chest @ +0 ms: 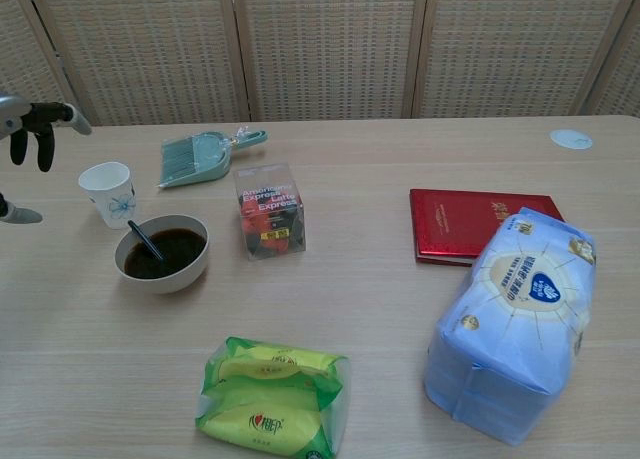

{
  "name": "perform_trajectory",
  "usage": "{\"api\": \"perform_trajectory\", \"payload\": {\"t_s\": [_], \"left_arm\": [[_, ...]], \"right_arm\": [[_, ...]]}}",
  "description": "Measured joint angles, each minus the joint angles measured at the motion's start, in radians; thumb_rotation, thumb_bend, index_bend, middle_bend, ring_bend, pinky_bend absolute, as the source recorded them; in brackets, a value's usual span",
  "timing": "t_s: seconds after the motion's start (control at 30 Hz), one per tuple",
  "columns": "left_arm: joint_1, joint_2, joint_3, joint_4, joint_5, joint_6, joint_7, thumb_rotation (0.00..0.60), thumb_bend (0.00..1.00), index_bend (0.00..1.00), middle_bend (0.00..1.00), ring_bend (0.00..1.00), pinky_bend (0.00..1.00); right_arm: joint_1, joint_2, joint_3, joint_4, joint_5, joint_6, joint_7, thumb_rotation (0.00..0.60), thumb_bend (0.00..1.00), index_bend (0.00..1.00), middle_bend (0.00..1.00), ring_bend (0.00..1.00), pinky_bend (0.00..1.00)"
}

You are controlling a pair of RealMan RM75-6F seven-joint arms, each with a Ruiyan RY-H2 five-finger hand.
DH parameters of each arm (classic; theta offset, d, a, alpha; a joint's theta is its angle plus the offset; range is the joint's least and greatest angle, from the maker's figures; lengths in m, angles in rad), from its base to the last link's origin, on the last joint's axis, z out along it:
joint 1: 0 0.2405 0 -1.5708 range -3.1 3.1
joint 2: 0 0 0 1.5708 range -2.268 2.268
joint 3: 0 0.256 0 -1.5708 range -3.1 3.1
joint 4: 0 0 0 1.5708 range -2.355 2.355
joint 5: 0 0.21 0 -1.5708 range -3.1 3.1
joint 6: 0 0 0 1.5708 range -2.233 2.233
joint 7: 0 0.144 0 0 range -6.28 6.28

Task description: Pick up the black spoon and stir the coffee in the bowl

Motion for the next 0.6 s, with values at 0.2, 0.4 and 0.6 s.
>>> {"api": "perform_trajectory", "payload": {"t_s": [0.2,0.4,0.6], "left_arm": [[0.126,0.046,0.044,-0.01,0.111,0.122,-0.236,0.6,0.14,0.04,0.12,0.1,0.31],[0.244,0.057,0.101,0.037,0.229,0.224,-0.451,0.6,0.14,0.0,0.0,0.0,0.03],[0.34,0.049,0.15,0.093,0.287,0.285,-0.561,0.6,0.14,0.0,0.0,0.0,0.0]], "right_arm": [[0.013,0.002,0.002,-0.015,-0.008,-0.006,-0.017,0.6,0.24,0.08,0.03,0.0,0.0],[0.017,0.007,0.002,-0.036,-0.012,-0.004,-0.039,0.6,0.24,0.08,0.01,0.0,0.0],[0.02,0.01,0.002,-0.048,-0.02,0.002,-0.049,0.6,0.24,0.08,0.01,0.0,0.0]]}}
